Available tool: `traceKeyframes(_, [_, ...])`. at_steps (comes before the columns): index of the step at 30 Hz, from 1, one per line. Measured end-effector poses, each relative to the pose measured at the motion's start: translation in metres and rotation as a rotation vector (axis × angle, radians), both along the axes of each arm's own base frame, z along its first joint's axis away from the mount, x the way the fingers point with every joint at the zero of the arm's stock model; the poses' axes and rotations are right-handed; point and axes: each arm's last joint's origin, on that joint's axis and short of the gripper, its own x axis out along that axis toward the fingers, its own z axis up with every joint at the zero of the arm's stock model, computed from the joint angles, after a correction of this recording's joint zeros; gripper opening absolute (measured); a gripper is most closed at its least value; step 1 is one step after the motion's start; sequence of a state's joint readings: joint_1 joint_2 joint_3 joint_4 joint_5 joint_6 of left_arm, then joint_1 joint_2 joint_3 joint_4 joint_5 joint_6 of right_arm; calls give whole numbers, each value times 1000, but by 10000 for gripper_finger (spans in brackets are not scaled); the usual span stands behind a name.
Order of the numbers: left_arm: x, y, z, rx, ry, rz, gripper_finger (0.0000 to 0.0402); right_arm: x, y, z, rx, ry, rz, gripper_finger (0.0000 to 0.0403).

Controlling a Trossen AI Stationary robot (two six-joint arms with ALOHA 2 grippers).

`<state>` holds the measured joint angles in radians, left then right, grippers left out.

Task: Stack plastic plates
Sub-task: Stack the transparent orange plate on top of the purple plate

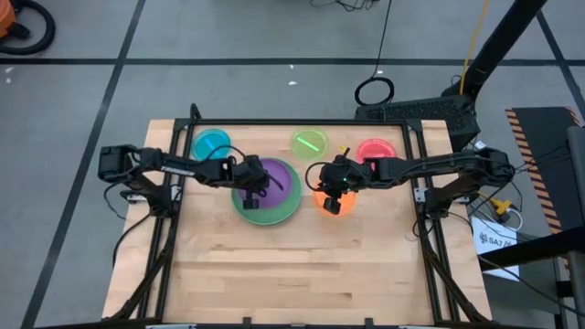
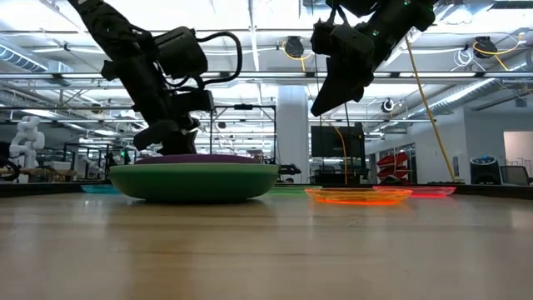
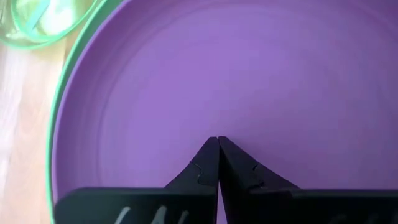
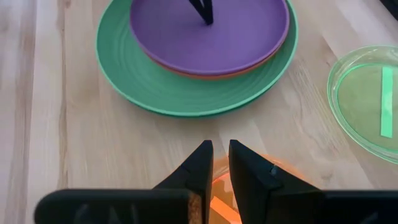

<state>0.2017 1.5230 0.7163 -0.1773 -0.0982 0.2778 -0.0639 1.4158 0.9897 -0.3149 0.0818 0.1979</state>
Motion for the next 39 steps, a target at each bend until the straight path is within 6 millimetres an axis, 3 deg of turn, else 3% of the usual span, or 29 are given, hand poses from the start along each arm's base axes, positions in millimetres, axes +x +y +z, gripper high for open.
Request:
traceKeyframes(5, [-1,1,1,6,3,0,3,0,0,0,43,-5,-47,45])
traceKeyframes(13, [-1,-1,17,20,-17,-12,3,-10,-4,-8,296,73,-372,47])
traceKeyframes(22, [-6,-7,41,35,-85,-35,3,-36,-7,-20,251,303,-633,85])
traceKeyframes(29, [-24,-15,77,58,-217,-49,3,-53,-10,-42,211,397,-701,98])
traceKeyframes(39, [-66,-27,126,33,-426,-16,3,-68,-26,-77,261,368,-763,98])
